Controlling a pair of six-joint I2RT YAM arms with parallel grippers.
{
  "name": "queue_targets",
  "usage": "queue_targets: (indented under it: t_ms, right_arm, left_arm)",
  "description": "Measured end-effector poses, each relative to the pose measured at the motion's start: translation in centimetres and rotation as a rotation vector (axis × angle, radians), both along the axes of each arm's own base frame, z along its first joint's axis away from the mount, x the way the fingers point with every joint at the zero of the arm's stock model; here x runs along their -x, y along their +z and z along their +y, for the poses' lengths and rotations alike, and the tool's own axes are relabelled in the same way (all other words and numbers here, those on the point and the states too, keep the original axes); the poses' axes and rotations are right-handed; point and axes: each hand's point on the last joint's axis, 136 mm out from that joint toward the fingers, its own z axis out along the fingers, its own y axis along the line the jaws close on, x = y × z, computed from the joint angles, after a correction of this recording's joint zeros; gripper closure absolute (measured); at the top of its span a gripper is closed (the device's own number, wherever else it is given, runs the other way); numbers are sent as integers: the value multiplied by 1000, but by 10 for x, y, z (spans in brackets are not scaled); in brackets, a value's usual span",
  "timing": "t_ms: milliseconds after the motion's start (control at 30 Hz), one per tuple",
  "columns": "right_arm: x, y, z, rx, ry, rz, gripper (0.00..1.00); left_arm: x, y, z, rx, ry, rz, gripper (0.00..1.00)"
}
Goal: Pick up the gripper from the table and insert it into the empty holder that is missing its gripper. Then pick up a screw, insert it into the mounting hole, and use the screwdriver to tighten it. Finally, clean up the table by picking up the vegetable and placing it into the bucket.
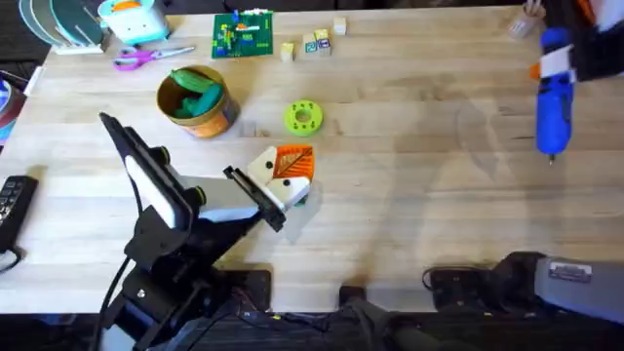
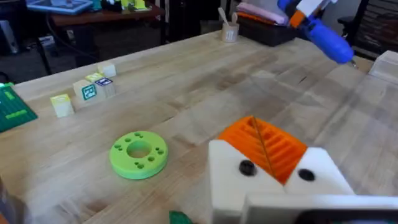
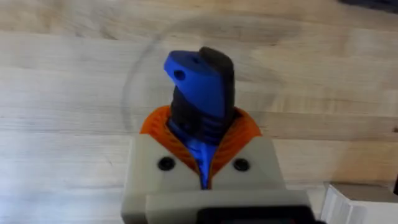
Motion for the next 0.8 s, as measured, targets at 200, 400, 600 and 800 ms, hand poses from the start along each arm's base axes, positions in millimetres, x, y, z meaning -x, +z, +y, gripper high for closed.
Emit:
queue_targets:
  t_ms: [200,400,600,800]
  right_arm:
    - [24,80,20,-2,-17,-247,978]
    - [53,139,48,-26,35,-459,978]
    - [61,159,99,-199,212,-674,978]
    - [49,155,168,-460,459,-817,978]
  left_arm:
    - [0,0,0,-1,-1,-1,995]
    - [1,0,-1,-32,-15,-33,995]
    - [2,0,-2,-40,-24,-43,995]
    - [3,0,-3,-40,-26,-43,995]
